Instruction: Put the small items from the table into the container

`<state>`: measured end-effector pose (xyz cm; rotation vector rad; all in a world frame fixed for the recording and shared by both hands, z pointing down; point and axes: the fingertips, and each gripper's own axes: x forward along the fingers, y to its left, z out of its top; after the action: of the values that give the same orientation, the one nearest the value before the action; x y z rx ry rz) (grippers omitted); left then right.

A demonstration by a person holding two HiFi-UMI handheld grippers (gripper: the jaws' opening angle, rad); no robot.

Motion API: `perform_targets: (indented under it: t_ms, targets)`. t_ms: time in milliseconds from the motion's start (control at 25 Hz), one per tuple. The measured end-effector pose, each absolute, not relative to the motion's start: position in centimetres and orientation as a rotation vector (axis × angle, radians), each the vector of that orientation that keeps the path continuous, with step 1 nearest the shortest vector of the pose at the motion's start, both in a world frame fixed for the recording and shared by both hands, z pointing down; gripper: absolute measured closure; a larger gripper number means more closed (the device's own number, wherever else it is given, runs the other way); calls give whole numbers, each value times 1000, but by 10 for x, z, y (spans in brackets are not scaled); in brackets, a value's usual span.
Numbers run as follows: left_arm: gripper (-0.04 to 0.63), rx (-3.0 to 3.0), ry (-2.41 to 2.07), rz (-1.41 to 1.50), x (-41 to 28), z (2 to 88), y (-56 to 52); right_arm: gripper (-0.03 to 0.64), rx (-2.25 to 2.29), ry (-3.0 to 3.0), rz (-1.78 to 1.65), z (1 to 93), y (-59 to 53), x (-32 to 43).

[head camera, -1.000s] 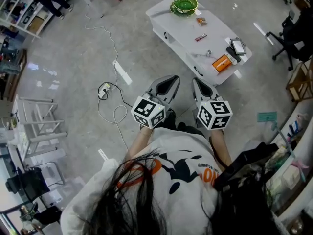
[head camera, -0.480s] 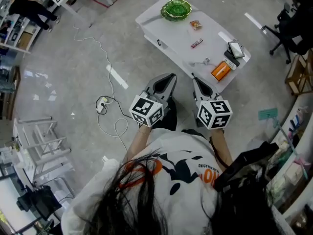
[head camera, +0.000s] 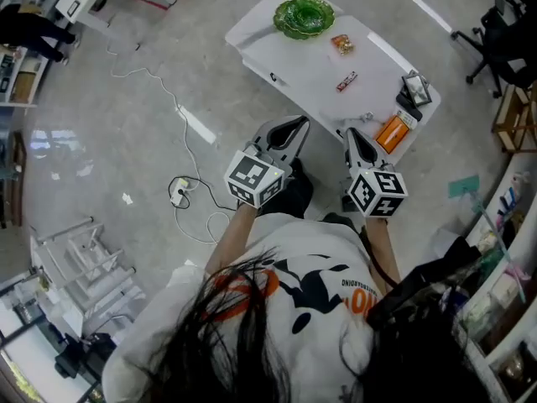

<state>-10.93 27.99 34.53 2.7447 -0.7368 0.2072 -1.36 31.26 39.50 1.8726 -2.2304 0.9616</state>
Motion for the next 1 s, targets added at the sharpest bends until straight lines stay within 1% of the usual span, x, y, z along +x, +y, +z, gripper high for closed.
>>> perform_targets:
  t_ms: [160,400,640,1000]
  targets:
    - [586,2737,-672,245,-112,364,249,600,1962,-2129,991,412,289,1]
    - [586,2679,-568,271,-101,389,235,600,2032,-1963,1040,440,285,27]
    - [586,2674,-480,302,-66,408,221,600,2036,-1862,1030,471,277,62]
    - [586,2704,-457,375,-8,439,188,598,1927,-1788,1140,543,263,123]
